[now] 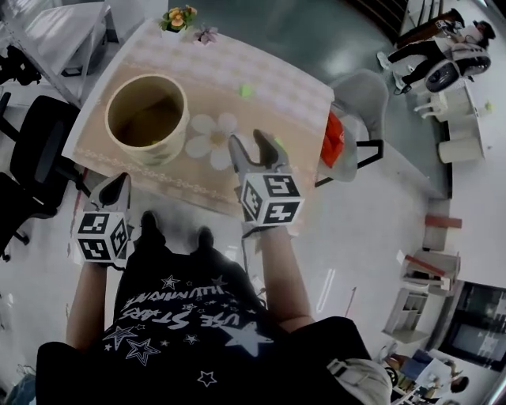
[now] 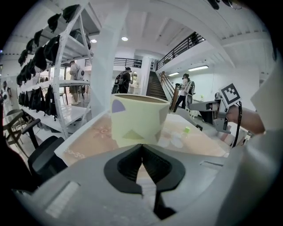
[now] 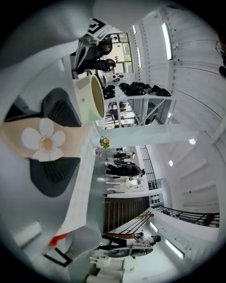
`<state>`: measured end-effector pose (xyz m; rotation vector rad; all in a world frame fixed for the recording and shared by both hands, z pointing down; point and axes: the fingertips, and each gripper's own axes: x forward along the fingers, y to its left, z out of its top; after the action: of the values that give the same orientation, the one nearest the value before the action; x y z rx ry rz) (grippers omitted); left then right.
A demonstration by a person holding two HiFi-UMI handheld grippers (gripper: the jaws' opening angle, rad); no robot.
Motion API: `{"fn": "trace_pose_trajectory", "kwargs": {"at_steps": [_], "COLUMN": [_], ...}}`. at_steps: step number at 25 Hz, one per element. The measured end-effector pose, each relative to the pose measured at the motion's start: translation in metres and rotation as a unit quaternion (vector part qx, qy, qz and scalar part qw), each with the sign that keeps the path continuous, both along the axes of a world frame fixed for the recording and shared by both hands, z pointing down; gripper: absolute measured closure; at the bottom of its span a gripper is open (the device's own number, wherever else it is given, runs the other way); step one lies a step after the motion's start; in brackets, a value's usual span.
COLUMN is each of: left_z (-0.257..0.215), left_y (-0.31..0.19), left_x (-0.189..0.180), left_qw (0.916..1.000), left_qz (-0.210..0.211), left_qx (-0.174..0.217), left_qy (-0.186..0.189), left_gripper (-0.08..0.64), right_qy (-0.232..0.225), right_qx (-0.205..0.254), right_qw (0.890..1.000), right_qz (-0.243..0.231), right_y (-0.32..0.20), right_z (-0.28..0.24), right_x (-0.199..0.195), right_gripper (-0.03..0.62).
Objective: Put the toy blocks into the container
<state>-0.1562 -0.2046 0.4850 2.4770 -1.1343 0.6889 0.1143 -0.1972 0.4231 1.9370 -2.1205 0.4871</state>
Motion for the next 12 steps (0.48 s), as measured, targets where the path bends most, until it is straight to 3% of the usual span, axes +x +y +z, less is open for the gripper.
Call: {"fn": "trace_pose_trajectory", "kwargs": {"at_steps": [12], "left_z": [0.014], "left_y": [0.033], "left_x": [0.112], "left_qw": [0.9994], "left_qz": [0.032], "left_qx": [-0.007], "left_qy": [0.004], "left_gripper": [0.551], "right_qy": [0.051], "right_qx": [-0.068], "right_qw": [0.996], "right_qz": [0.022], "right_y": [0.042], "right_z": [0.064], "right_x": [0.097], "right_gripper": [0.374]}}
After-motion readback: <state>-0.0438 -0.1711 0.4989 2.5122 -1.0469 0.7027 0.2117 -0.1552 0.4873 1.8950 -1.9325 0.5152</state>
